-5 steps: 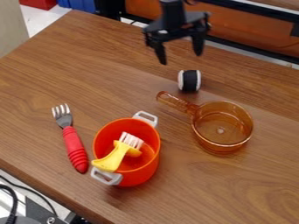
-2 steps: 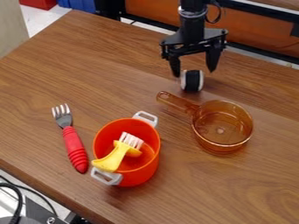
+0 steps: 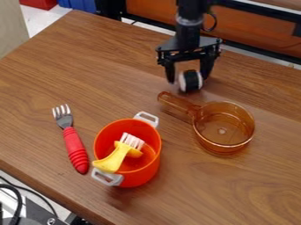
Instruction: Move the sushi to the left of the table
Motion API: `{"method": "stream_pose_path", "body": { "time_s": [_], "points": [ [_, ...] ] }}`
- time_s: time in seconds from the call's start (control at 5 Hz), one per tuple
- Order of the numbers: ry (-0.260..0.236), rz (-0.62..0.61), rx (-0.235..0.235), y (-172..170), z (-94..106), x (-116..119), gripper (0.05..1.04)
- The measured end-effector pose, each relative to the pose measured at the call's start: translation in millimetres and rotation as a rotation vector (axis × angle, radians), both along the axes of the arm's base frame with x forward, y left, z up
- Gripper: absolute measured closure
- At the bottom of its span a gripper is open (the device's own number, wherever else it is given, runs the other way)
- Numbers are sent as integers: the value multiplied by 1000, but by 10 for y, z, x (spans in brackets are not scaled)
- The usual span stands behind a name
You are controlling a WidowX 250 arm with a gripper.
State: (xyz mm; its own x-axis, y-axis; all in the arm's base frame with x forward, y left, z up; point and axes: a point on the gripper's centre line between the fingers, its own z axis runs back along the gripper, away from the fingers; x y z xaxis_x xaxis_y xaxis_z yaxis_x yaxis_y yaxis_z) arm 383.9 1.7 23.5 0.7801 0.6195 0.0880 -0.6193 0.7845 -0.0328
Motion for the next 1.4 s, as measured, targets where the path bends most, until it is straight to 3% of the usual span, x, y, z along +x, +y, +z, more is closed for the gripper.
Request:
{"method": "stream_pose_path", "body": {
  "time_s": [0.2, 0.6, 1.0, 1.4],
  "points": [
    [-14, 11, 12, -13, -31, 27, 116],
    [-16, 14, 1, -13, -18, 39, 570],
    [-24, 129, 5, 269, 78, 90, 627],
    [-134, 309, 63, 906, 502, 28, 630]
  ]
}}
